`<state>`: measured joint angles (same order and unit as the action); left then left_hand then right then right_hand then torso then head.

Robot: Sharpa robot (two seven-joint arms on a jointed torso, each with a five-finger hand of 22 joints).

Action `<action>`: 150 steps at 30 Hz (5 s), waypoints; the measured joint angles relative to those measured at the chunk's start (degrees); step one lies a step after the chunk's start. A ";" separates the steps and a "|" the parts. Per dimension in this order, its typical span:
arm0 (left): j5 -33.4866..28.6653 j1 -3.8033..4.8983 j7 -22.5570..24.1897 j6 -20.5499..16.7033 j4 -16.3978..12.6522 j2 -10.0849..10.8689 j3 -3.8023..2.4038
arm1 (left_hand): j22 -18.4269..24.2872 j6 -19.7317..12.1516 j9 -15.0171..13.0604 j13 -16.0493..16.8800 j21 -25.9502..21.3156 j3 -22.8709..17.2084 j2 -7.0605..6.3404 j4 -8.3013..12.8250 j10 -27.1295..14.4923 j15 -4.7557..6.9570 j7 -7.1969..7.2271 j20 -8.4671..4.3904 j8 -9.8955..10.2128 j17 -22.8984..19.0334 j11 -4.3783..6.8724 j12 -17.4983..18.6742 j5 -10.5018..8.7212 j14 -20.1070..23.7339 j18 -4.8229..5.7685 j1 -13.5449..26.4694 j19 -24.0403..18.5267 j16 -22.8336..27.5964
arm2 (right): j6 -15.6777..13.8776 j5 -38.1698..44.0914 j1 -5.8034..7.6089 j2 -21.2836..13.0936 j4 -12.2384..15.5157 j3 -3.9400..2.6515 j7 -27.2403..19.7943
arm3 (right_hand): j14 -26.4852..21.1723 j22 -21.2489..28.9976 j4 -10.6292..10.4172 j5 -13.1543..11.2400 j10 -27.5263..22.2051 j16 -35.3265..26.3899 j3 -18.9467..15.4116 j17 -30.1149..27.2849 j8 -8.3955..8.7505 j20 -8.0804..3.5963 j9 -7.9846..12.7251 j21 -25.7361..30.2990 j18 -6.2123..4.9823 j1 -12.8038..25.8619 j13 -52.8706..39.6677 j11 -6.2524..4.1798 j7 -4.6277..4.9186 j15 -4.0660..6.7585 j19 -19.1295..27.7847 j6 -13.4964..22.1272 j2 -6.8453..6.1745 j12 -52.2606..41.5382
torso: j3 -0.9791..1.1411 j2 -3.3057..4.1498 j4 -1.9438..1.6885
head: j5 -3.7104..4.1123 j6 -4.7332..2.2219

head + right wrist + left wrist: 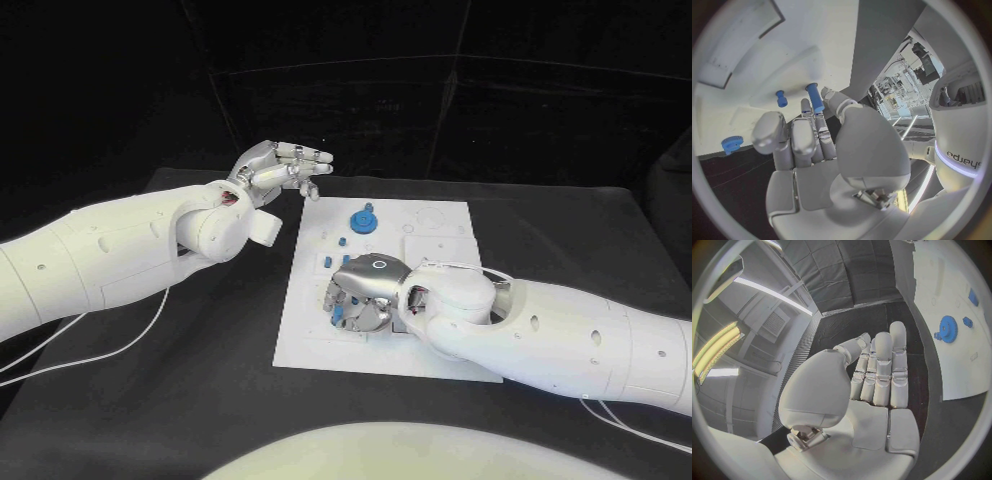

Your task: Assemble the parts on the task board

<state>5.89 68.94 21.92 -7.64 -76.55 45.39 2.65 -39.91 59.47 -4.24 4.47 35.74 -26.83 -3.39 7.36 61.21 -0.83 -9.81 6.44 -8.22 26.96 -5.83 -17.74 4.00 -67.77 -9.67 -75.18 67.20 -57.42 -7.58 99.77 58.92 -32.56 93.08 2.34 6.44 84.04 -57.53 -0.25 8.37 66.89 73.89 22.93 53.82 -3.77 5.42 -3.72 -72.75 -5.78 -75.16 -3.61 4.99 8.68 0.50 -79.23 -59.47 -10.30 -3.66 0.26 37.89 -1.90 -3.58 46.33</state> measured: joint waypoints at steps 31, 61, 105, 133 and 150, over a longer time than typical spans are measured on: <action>-0.01 0.00 -0.36 0.17 -0.12 0.87 0.01 | -0.01 -0.21 0.05 -0.05 0.00 0.00 0.00 0.00 -0.21 0.00 -0.21 0.00 0.00 -0.12 -0.21 0.00 0.00 0.00 0.00 0.00 0.00 0.00 | -11.80 -17.44 1.17 -22.25 11.42 -0.21 1.34 | -0.12 -4.80 -6.84 5.24 9.02 4.78 -23.17 8.88 -3.49 -1.52 -0.97 -2.75 0.00 2.78 -8.51 -2.77 -1.63 1.57 -2.63 1.20 3.54 -17.92 | -0.04 -0.32 0.63 | 2.66 -1.19; -0.01 -0.03 -0.36 0.52 -0.17 0.92 0.11 | 0.03 -0.21 0.04 -0.04 0.00 0.00 0.00 0.00 -0.20 0.00 -0.21 0.00 -0.23 -0.20 -0.20 -0.23 0.00 0.00 0.00 0.00 0.00 0.00 | -5.21 -16.17 0.77 -27.33 12.34 -0.11 20.84 | -0.20 -11.68 -16.59 3.28 12.97 8.70 -33.66 17.62 -14.65 -2.96 -5.39 -6.84 0.91 10.50 -65.32 -4.68 -3.45 2.90 -4.04 1.45 2.96 -66.39 | -0.14 -0.48 1.45 | 4.33 -1.13; -0.02 -0.04 -0.46 0.89 -0.24 1.42 0.21 | 0.16 -0.21 0.04 -0.09 -0.23 0.41 -0.03 -0.09 -0.41 0.00 -0.20 0.20 -0.23 -0.39 0.00 -0.45 0.00 0.00 0.00 0.46 -0.20 0.00 | -3.63 -12.07 -1.35 -24.74 11.64 -0.25 25.76 | 0.00 -13.85 -15.90 23.17 13.70 9.81 -31.55 20.34 -17.93 -3.38 -10.86 -7.95 1.83 5.90 -68.80 -5.42 -4.10 3.49 -4.45 1.70 8.67 -66.67 | -0.15 -0.49 1.43 | 4.24 -0.69; -0.02 -0.04 -0.56 1.11 -0.46 1.49 0.24 | 0.15 -0.20 0.08 -0.13 -0.23 0.41 -0.03 -0.09 -0.40 0.00 -0.20 0.20 -0.23 -0.44 0.00 -0.45 0.00 0.00 0.00 0.46 -0.20 0.00 | -14.70 -24.99 -1.52 -20.88 14.62 -0.11 25.09 | -0.09 -14.12 -16.26 26.25 13.80 10.02 -32.10 20.93 -18.35 -3.58 -12.07 -7.95 1.81 5.32 -69.13 -5.52 -4.91 3.83 -4.65 1.07 8.67 -66.29 | -0.25 -0.49 1.37 | 4.25 -1.08; -0.02 -0.04 -0.59 1.25 -0.60 1.37 0.24 | 0.14 -0.21 0.08 -0.12 -0.23 0.41 -0.03 -0.09 -0.41 0.00 -0.20 0.20 -0.23 -0.43 0.00 -0.45 0.00 0.00 0.00 0.45 -0.20 0.00 | -11.96 -23.14 -1.52 -16.24 11.75 -0.11 28.86 | 0.00 -14.16 -16.23 11.93 13.99 10.02 -35.22 20.92 -19.14 -3.79 -13.98 -7.95 1.80 8.03 -69.17 -5.72 -5.55 3.93 -4.85 0.39 9.47 -65.34 | -0.22 -0.46 1.33 | 3.79 -1.26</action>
<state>5.87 68.90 21.34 -6.39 -77.15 46.76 2.89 -39.76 59.27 -4.16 4.35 35.51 -26.42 -3.42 7.27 60.80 -0.84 -10.01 6.64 -8.45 26.53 -5.83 -18.19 4.00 -67.78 -9.67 -74.73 67.00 -57.42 -19.54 76.63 57.40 -48.80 104.82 2.23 35.30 84.04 -71.69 -16.49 20.30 80.88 83.90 -12.29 74.73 -22.91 1.63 -17.69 -80.71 -3.98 -67.13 -72.78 -0.73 3.13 4.43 -84.08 -59.09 -0.84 -69.00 0.04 37.44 -0.57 0.21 45.08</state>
